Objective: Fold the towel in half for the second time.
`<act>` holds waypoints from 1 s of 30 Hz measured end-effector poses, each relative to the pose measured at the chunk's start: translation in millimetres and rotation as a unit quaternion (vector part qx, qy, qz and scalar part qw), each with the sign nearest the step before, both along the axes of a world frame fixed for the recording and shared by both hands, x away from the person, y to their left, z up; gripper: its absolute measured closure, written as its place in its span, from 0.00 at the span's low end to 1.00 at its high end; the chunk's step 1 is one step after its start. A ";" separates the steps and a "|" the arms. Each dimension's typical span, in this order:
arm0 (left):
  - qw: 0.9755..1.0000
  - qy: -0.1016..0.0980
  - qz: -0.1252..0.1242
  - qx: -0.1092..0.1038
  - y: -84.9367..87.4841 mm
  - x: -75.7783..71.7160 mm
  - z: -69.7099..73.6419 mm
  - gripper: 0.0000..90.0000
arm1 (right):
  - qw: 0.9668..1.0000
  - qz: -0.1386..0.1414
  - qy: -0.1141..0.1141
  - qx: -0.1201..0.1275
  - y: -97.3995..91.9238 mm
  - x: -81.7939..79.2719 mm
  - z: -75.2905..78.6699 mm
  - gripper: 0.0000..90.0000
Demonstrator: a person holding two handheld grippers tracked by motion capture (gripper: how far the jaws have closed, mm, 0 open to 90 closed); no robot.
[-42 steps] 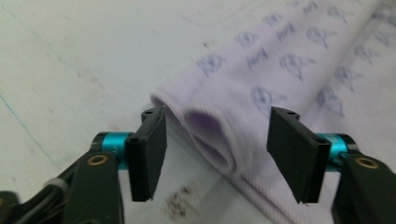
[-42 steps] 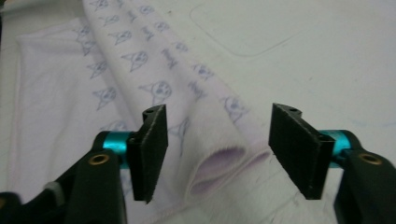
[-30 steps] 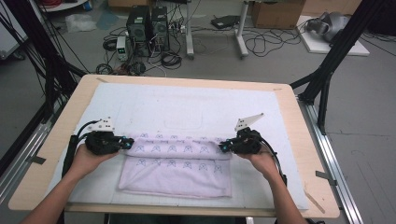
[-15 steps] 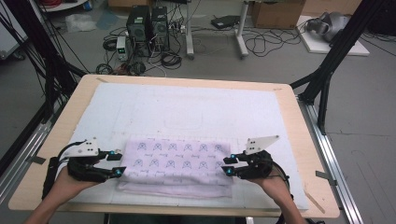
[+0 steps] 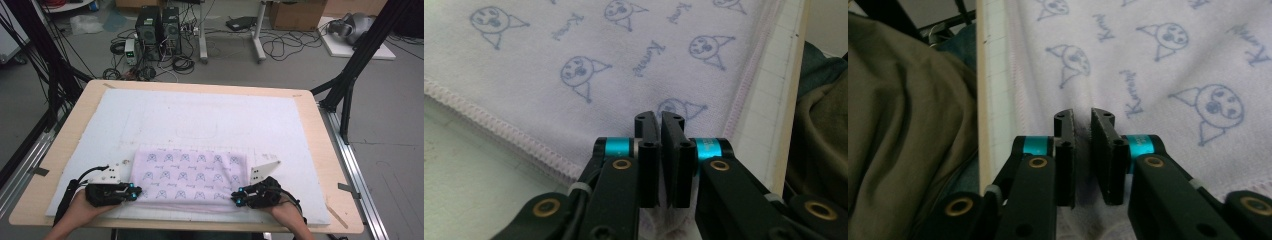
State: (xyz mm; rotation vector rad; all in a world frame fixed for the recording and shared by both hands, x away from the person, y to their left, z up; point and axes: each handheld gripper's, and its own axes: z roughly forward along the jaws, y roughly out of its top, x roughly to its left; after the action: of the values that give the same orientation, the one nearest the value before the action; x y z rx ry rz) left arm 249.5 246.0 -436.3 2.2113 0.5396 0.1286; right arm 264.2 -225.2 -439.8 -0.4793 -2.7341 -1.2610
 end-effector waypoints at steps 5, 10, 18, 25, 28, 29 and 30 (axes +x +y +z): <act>1.000 -0.012 0.022 -0.012 3.2 8.9 11.0 0.76 | 0.999 -0.026 -0.012 0.029 -6.2 8.4 12.6 0.77; 0.996 -0.043 0.078 -0.012 7.6 33.6 24.4 0.65 | 0.994 -0.096 -0.040 0.023 -15.1 36.5 25.8 0.63; 0.986 -0.045 0.158 -0.009 3.3 89.7 19.7 0.53 | 0.986 -0.159 -0.057 0.001 -24.0 87.9 24.3 0.47; 0.986 0.017 0.163 0.014 -2.0 111.1 -4.5 0.49 | 0.987 -0.160 0.001 -0.010 -24.5 110.0 -5.7 0.43; 0.990 0.002 0.139 0.008 -5.8 106.5 -1.9 0.78 | 0.991 -0.135 0.011 0.003 -23.1 106.4 -6.2 0.76; 0.990 -0.002 0.138 0.009 -6.1 105.3 0.3 0.86 | 0.992 -0.128 0.007 0.002 -21.6 104.5 -5.3 0.86; 0.990 -0.003 0.140 0.008 -6.5 105.1 1.3 0.90 | 0.993 -0.117 0.002 0.000 -20.3 103.2 -2.6 0.88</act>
State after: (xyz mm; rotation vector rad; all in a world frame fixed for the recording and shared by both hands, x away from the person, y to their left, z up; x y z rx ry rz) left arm 354.6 239.5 -434.9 2.1391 0.8479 0.2866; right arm 367.4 -245.4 -442.4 -0.8225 -2.7372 -1.3069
